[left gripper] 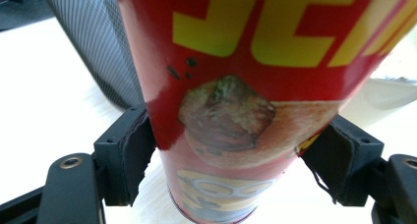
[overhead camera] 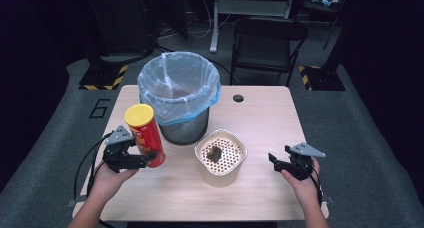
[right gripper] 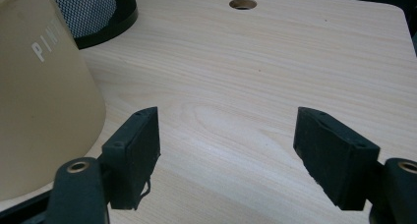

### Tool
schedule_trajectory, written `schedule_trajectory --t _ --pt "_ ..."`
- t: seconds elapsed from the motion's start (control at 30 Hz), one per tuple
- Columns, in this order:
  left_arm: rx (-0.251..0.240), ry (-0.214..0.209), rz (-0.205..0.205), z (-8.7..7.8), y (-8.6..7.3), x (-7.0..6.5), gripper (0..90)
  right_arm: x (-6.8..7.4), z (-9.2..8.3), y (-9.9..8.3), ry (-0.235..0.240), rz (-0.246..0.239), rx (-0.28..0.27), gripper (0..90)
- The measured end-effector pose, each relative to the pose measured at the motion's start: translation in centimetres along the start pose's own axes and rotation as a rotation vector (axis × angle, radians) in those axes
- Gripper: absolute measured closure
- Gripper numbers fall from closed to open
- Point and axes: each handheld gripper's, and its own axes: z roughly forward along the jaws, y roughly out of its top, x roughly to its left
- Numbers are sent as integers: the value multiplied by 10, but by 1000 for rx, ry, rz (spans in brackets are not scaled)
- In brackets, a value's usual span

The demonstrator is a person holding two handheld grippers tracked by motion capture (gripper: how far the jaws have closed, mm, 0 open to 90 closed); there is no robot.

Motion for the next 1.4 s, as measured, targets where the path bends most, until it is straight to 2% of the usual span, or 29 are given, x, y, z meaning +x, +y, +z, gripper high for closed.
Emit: schedule_trajectory --t 0.27,0.5,0.83,0.87,1.03,1.17,1.4 --pt "-29 -18 17 -38 47 -8 238 0 2 0 1 -10 8 255" --pt "-49 1 51 -61 83 -14 238 1 2 -1 0 -18 13 256" --pt "-67 2 77 -85 138 -9 238 4 4 -1 0 -25 21 256" --pt "-73 12 83 -88 150 -7 238 3 4 -2 -2 -33 24 256" --pt "-81 11 73 -87 166 2 237 3 5 -2 -3 -25 28 257" --pt "-109 -17 24 -79 177 16 237 3 5 -2 1 -22 22 256" --pt "-85 34 -14 -51 188 34 239 4 5 -2 5 -22 26 257"
